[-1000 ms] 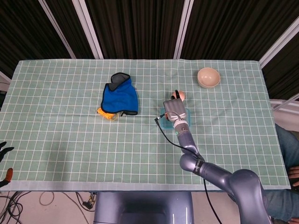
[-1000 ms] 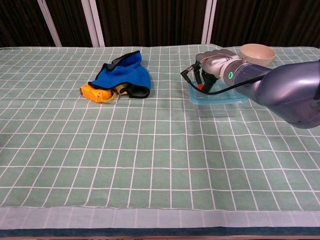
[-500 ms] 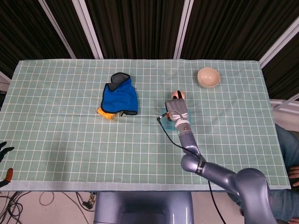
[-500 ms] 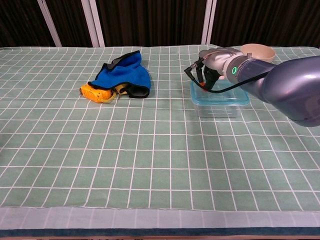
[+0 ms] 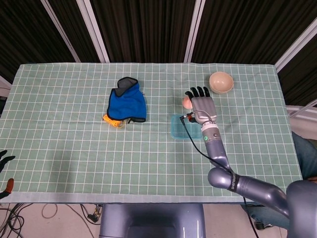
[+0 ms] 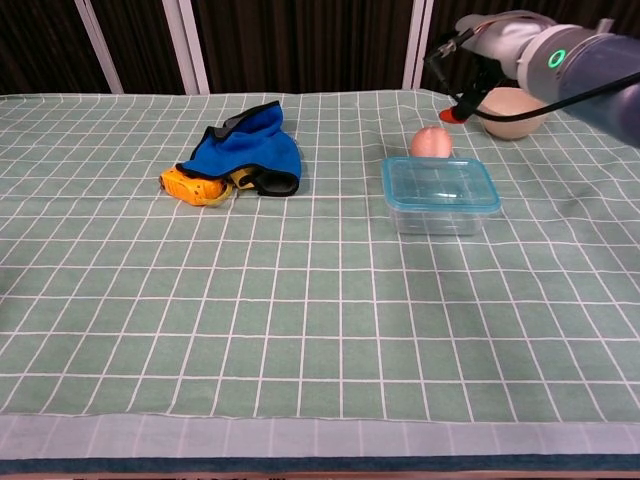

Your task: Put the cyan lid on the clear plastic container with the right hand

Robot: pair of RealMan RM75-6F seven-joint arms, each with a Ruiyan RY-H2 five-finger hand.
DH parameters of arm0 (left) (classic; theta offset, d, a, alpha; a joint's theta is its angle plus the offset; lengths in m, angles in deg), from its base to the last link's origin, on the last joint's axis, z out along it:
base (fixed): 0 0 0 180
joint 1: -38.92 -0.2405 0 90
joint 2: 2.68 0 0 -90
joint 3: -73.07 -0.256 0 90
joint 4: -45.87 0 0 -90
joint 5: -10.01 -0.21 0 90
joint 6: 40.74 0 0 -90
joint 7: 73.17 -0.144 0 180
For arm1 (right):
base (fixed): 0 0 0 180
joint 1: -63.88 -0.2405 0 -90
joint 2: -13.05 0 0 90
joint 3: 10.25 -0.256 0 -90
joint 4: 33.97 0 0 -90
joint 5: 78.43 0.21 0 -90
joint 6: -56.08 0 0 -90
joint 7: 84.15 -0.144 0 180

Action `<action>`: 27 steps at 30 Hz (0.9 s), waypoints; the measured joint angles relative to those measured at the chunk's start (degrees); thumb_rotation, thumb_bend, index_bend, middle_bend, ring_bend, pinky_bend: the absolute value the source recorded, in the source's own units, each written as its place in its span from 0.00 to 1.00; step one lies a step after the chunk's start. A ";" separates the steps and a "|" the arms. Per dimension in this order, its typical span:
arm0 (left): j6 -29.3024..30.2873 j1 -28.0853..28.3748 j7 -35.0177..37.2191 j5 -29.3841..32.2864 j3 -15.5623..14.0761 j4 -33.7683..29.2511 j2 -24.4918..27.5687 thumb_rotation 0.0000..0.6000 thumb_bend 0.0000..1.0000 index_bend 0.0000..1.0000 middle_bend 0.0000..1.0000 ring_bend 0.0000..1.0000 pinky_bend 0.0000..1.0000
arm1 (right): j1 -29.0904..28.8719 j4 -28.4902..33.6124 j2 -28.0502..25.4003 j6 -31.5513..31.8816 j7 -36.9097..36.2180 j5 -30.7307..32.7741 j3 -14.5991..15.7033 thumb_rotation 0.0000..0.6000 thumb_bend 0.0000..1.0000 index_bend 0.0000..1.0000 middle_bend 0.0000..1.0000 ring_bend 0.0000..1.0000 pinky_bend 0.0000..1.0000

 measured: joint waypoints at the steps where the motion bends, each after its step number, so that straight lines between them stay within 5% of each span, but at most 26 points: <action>1: 0.08 -0.01 -0.04 -0.06 0.00 0.04 -0.03 1.00 0.52 0.16 0.00 0.00 0.00 | 1.08 2.33 -1.48 0.76 -0.97 -0.54 -0.03 1.00 0.34 0.19 0.12 0.03 0.00; 6: 0.80 -0.17 -0.18 -0.70 0.02 0.20 -0.22 1.00 0.52 0.16 0.00 0.00 0.00 | 6.99 12.33 -8.51 4.60 -5.76 -5.91 1.08 1.00 0.34 0.18 0.12 0.02 0.00; 13: 2.63 -0.56 -0.89 -2.21 0.08 0.85 -0.79 1.00 0.52 0.16 0.00 0.00 0.00 | 18.95 22.08 -18.37 13.66 -15.05 -19.63 6.77 1.00 0.34 0.12 0.06 0.00 0.00; 27: 10.21 -1.71 -5.59 -8.14 1.09 5.80 -3.91 1.00 0.52 0.16 0.00 0.00 0.00 | 42.27 21.17 -26.70 32.14 -30.10 -42.97 25.63 1.00 0.31 0.09 0.03 0.00 0.00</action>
